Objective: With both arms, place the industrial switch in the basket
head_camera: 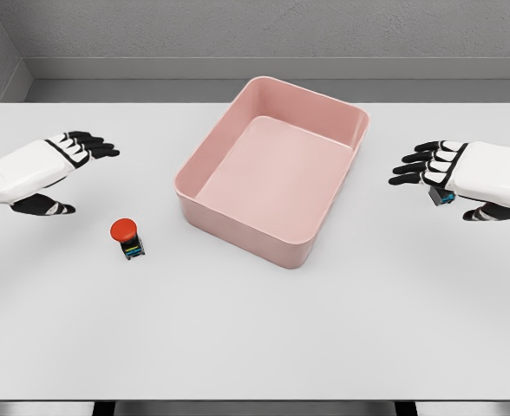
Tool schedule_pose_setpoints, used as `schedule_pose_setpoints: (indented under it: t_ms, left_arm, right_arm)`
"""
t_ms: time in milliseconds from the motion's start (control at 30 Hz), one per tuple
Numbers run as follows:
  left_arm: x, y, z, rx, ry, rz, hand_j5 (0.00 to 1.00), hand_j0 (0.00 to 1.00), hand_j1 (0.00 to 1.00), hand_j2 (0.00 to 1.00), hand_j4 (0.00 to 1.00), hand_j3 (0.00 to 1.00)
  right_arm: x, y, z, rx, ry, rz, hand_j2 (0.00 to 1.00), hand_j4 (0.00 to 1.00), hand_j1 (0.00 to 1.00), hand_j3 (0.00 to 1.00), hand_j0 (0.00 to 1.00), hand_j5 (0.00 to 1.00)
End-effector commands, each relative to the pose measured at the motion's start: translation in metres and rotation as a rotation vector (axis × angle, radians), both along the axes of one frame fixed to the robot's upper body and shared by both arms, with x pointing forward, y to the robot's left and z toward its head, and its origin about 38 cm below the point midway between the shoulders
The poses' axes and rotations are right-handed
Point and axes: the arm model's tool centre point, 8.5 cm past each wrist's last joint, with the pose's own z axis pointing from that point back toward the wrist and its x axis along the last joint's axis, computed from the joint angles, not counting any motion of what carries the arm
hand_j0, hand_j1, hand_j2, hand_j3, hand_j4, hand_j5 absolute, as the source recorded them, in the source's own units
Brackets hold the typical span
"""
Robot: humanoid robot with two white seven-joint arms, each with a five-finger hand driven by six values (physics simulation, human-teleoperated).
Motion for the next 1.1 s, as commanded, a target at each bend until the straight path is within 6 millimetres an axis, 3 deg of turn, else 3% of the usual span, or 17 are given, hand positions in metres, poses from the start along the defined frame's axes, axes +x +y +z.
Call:
schedule_pose_setpoints:
  t_ms: [0,167,267,433,567,733,900,1000,1067]
  left_arm:
    - [-0.001,0.0,-0.001,0.01,0.016,-0.003,1.0,1.0,1.0,1.0,1.0,1.0]
    - [-0.002,0.0,-0.004,0.024,0.018,-0.004,1.0,1.0,1.0,1.0,1.0,1.0]
    - [-0.002,-0.001,-0.007,0.045,0.019,-0.008,1.0,1.0,1.0,1.0,1.0,1.0]
    - [-0.004,-0.008,-0.017,0.056,0.038,-0.026,1.0,1.0,1.0,1.0,1.0,1.0]
    - [-0.006,-0.013,-0.025,0.076,0.076,-0.045,1.0,1.0,1.0,1.0,1.0,1.0]
    - [-0.011,-0.028,-0.026,0.07,0.076,-0.09,1.0,1.0,1.0,1.0,1.0,1.0]
    - [-0.014,-0.03,-0.025,0.073,0.075,-0.101,1.0,1.0,1.0,1.0,1.0,1.0]
    - [-0.02,-0.035,-0.024,0.073,0.076,-0.123,1.0,1.0,1.0,1.0,1.0,1.0]
    - [-0.024,-0.039,-0.025,0.069,0.079,-0.135,1.0,1.0,1.0,1.0,1.0,1.0]
  right_arm:
    - [0.0,-0.001,0.001,0.003,0.001,-0.004,1.0,1.0,1.0,1.0,1.0,1.0]
    - [0.003,-0.004,-0.003,-0.002,0.002,-0.015,1.0,1.0,1.0,1.0,1.0,1.0]
    - [0.019,-0.007,-0.018,0.037,0.019,-0.054,1.0,1.0,1.0,1.0,1.0,1.0]
    - [0.047,-0.03,-0.045,0.061,0.055,-0.168,1.0,1.0,1.0,1.0,1.0,1.0]
    - [0.058,-0.061,-0.058,0.053,0.073,-0.275,1.0,1.0,1.0,1.0,1.0,1.0]
    - [0.067,-0.073,-0.076,0.058,0.097,-0.335,1.0,1.0,1.0,1.0,1.0,1.0]
    - [0.078,-0.058,-0.093,0.089,0.113,-0.333,1.0,1.0,1.0,1.0,1.0,1.0]
    - [0.081,-0.066,-0.099,0.086,0.12,-0.365,1.0,1.0,1.0,1.0,1.0,1.0]
    - [0.085,-0.059,-0.108,0.096,0.137,-0.363,1.0,1.0,1.0,1.0,1.0,1.0]
